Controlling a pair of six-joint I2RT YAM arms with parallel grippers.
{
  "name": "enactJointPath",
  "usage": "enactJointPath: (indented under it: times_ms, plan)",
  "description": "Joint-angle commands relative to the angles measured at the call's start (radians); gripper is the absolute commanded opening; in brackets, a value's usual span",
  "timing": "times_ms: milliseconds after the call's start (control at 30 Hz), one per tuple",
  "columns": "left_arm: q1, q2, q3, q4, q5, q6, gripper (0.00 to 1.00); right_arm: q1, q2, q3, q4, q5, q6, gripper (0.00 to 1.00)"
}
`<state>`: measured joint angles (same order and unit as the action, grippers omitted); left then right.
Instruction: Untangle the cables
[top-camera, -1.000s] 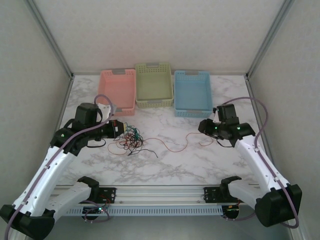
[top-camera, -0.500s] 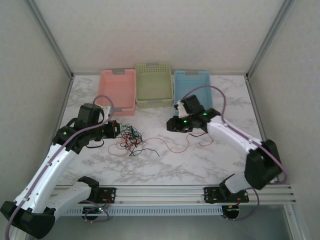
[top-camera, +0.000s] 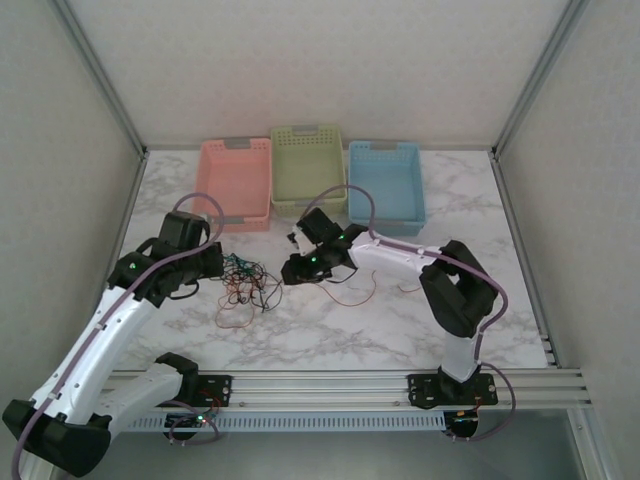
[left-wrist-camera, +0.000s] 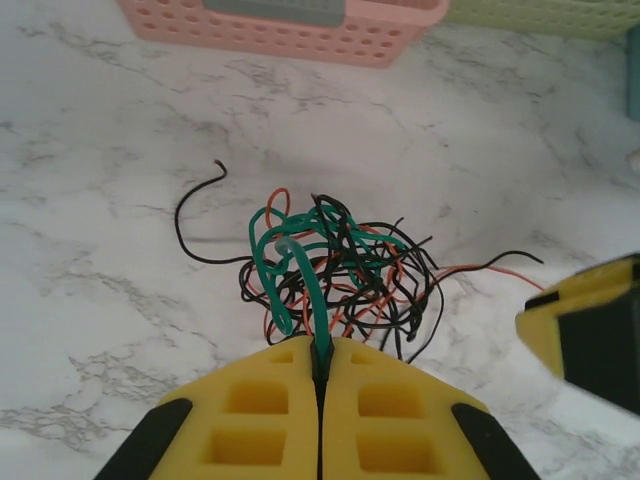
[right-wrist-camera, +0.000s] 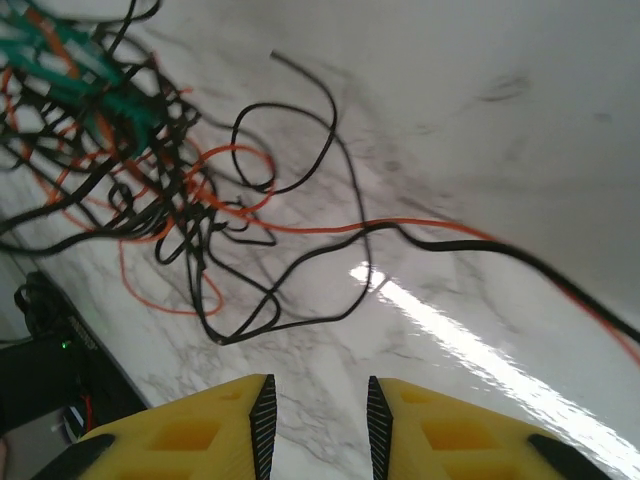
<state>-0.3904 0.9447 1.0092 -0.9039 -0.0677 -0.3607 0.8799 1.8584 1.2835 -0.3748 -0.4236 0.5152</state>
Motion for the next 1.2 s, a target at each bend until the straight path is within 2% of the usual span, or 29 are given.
enactJointPath:
  times_ms: [0, 167, 333, 600, 933, 1167]
  plan:
    - [0.017, 0.042, -0.011, -0.025, -0.066, -0.020, 0.00, 0.030, 0.015, 0.018, 0.077, -0.006, -0.068, 0.33]
    - [0.034, 0.070, -0.012, -0.023, -0.049, -0.015, 0.00, 0.044, 0.040, 0.045, 0.067, 0.066, -0.166, 0.33]
    - [0.044, 0.073, -0.014, -0.019, -0.043, -0.014, 0.00, 0.049, 0.075, 0.074, 0.077, 0.058, -0.260, 0.32]
    - [0.061, 0.115, -0.010, -0.035, -0.066, -0.018, 0.00, 0.066, 0.095, 0.051, 0.191, 0.031, -0.404, 0.31]
    - [0.097, 0.117, -0.012, -0.023, -0.026, 0.000, 0.00, 0.069, 0.200, 0.154, 0.099, 0.009, -0.531, 0.33]
    - [0.101, 0.119, -0.014, -0.021, -0.017, 0.001, 0.00, 0.096, 0.249, 0.213, 0.068, 0.079, -0.590, 0.35]
